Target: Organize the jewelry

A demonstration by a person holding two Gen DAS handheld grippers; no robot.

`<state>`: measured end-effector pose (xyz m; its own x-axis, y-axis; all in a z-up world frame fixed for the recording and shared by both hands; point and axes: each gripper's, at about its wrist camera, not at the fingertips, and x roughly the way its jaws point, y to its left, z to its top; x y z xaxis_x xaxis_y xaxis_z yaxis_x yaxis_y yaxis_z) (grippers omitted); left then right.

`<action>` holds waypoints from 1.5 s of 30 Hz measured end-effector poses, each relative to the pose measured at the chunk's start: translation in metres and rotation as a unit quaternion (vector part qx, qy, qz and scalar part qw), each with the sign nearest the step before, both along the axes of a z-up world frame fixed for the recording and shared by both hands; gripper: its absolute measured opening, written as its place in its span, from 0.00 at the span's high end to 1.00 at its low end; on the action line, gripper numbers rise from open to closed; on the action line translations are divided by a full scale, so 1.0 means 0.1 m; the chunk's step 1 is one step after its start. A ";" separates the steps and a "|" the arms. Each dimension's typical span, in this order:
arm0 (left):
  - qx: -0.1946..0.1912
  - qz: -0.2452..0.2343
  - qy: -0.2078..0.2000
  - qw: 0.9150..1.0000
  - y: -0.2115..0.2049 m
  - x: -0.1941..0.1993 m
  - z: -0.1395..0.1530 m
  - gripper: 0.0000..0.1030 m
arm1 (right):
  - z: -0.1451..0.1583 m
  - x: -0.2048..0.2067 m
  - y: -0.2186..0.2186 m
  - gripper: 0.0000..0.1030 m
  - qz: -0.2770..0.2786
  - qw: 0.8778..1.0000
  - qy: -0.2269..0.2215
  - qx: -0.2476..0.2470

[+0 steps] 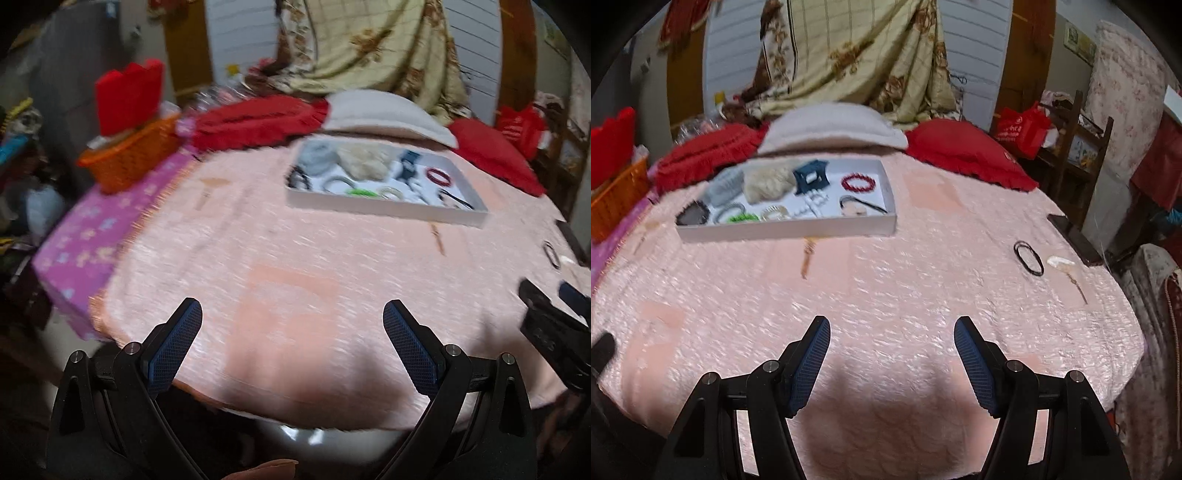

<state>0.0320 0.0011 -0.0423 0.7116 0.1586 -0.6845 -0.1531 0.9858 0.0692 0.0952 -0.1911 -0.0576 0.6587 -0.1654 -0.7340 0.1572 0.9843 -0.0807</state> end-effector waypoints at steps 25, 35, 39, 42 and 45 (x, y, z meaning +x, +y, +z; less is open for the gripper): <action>-0.011 -0.031 0.011 0.999 -0.10 0.01 -0.05 0.04 | -0.06 -0.01 0.05 0.34 0.009 1.000 0.012 -0.017; -0.026 -0.043 0.031 0.998 -0.12 0.05 -0.14 0.04 | -0.09 0.00 0.08 0.34 0.013 0.999 0.020 -0.026; -0.027 -0.044 0.032 0.998 -0.12 0.05 -0.14 0.04 | -0.10 0.01 0.08 0.34 0.014 0.999 0.023 -0.030; -0.031 -0.044 0.036 0.998 -0.12 0.06 -0.16 0.04 | -0.11 0.01 0.07 0.34 0.014 0.999 0.027 -0.030; -0.036 -0.042 0.040 0.998 -0.11 0.07 -0.17 0.04 | -0.10 0.01 0.07 0.34 0.014 0.999 0.026 -0.029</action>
<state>0.0390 -0.0102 -0.0592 0.6622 0.0490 -0.7478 -0.0669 0.9977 0.0062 0.0963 -0.1842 -0.0679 0.6243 -0.1919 -0.7573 0.1245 0.9814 -0.1461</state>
